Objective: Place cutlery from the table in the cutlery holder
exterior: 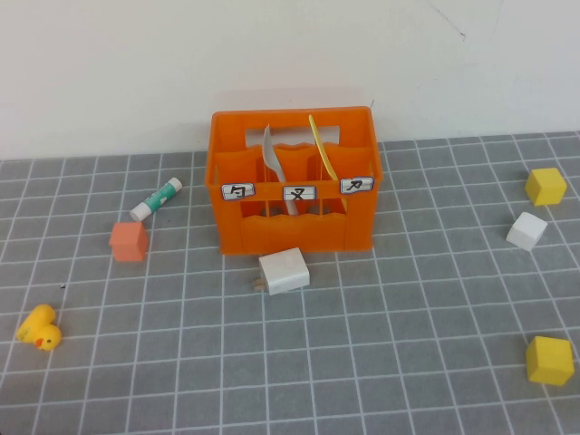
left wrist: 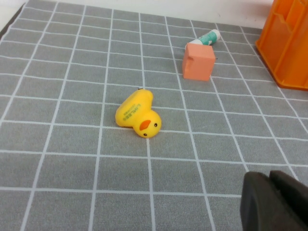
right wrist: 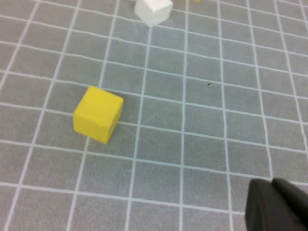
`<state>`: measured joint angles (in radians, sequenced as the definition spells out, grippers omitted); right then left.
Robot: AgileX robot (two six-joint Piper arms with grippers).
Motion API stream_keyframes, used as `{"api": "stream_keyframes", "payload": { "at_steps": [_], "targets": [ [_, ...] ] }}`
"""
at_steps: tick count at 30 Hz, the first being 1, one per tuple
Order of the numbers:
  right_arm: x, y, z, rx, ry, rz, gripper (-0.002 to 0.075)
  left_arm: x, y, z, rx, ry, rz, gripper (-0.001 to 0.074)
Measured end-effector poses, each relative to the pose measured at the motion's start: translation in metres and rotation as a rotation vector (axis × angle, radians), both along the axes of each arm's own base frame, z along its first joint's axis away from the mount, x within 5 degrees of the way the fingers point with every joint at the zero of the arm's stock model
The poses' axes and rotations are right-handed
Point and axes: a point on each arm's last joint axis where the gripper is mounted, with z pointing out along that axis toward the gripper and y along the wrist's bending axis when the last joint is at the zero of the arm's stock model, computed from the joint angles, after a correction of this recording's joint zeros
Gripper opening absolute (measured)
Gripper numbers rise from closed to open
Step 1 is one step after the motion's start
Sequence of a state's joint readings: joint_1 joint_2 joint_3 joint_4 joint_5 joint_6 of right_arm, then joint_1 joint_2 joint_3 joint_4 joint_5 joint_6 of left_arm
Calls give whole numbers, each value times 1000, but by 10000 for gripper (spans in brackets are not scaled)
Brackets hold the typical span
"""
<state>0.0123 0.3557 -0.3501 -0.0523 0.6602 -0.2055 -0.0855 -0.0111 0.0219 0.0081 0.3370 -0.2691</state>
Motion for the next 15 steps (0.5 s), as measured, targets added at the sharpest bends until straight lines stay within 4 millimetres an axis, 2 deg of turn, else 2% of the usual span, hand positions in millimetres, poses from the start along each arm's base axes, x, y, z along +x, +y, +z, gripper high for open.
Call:
{"api": "stream_keyframes", "payload": {
  "at_steps": [8, 15],
  "targets": [
    [-2, -1, 1, 0, -19, -11, -1, 0, 0, 0, 0, 0, 0, -1],
    [-22, -1, 10, 1, -174, -13, -1, 0, 0, 0, 0, 0, 0, -1]
  ]
}}
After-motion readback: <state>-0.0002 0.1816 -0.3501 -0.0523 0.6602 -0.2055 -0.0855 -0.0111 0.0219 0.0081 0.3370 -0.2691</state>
